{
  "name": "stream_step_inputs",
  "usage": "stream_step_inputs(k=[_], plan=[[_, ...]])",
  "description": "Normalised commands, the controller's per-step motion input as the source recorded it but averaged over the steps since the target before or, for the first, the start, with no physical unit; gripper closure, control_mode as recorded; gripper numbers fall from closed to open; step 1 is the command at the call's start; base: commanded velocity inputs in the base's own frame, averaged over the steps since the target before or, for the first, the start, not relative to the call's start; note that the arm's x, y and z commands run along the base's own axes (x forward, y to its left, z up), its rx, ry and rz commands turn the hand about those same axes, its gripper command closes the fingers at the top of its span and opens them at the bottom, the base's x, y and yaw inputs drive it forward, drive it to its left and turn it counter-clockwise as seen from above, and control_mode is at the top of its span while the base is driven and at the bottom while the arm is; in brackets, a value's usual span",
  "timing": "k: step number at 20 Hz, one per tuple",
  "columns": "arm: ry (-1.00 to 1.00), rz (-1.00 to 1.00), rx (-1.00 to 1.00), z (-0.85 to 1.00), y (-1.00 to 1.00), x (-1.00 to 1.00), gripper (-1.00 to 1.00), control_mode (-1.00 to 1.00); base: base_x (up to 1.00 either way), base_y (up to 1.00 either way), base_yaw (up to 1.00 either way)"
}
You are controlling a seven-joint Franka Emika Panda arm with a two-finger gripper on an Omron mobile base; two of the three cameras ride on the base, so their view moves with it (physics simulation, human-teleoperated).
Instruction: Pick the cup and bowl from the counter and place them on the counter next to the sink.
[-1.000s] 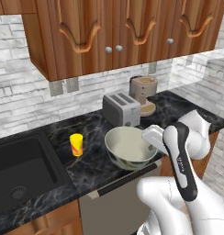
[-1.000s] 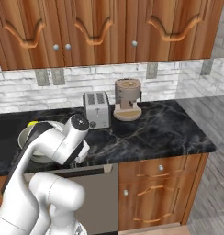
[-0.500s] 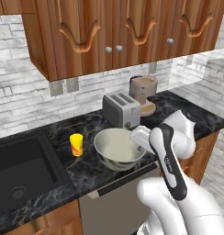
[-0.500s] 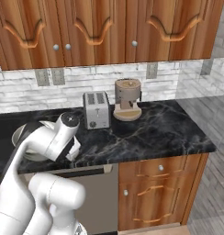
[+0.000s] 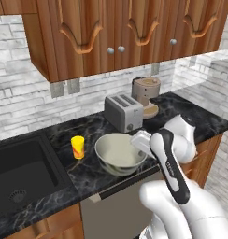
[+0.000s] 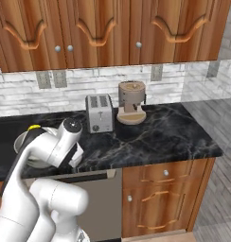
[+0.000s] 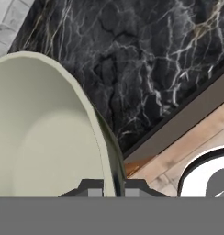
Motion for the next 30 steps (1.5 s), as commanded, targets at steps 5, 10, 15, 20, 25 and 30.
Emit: stream_step_inputs(k=[5, 10, 15, 20, 25, 30], plan=[[0.0, 0.0, 0.0, -0.35, 0.0, 0.23, 1.0, -1.0, 0.0, 0.0, 0.0], [0.0, 0.0, 0.0, -0.3, 0.0, 0.32, 1.0, -1.0, 0.0, 0.0, 0.0], [0.0, 0.0, 0.0, -0.22, 0.0, 0.18, 1.0, -1.0, 0.0, 0.0, 0.0], [0.0, 0.0, 0.0, -0.3, 0.0, 0.04, 1.0, -1.0, 0.0, 0.0, 0.0], [-0.02, 0.0, 0.0, -0.32, 0.0, 0.07, 1.0, -1.0, 0.0, 0.0, 0.0], [-0.06, 0.0, 0.0, -0.3, 0.0, 0.14, 1.0, -1.0, 0.0, 0.0, 0.0]])
